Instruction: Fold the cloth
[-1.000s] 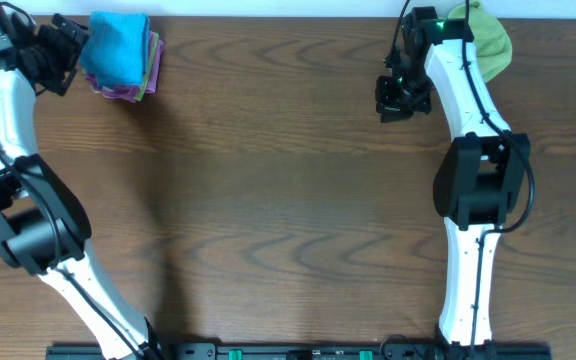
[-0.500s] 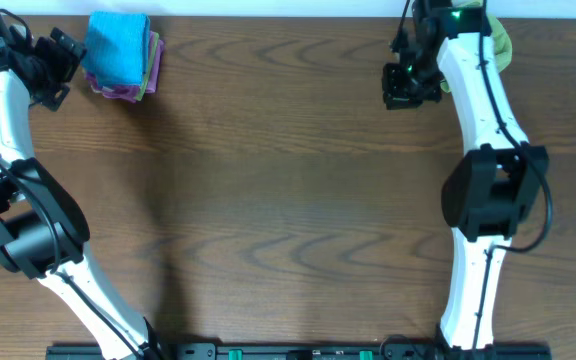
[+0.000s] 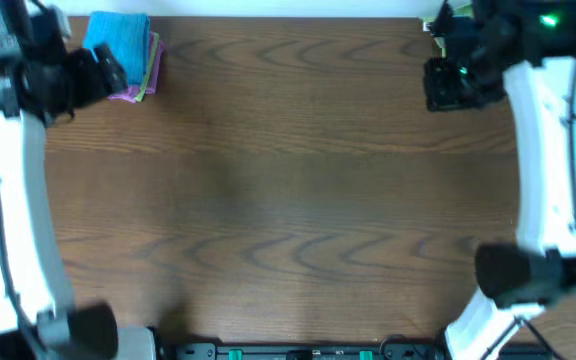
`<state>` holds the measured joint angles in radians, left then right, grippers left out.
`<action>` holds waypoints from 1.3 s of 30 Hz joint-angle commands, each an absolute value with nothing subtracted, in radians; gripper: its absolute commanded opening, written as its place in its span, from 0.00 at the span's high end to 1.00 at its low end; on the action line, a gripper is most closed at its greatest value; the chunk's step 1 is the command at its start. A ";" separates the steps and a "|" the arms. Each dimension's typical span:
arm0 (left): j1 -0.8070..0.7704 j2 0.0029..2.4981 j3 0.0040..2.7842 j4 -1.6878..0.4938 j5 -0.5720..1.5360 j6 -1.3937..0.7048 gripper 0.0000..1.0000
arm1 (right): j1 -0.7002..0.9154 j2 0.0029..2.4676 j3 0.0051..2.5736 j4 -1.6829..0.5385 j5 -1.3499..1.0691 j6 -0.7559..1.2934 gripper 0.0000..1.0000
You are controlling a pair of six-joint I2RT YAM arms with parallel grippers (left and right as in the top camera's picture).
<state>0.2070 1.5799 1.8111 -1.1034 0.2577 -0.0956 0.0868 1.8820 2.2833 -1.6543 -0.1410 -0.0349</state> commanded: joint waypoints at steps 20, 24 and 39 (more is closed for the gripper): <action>0.045 0.412 1.118 -1.410 0.249 -0.075 0.04 | 0.224 0.585 1.337 -1.546 -0.208 0.007 0.98; 0.045 0.389 1.118 -1.421 0.263 -0.089 0.04 | 0.224 0.543 1.335 -1.571 -0.214 0.015 0.01; 0.045 0.390 1.118 -1.426 0.261 -0.221 0.05 | 0.224 0.543 1.335 -1.624 -0.213 0.014 0.01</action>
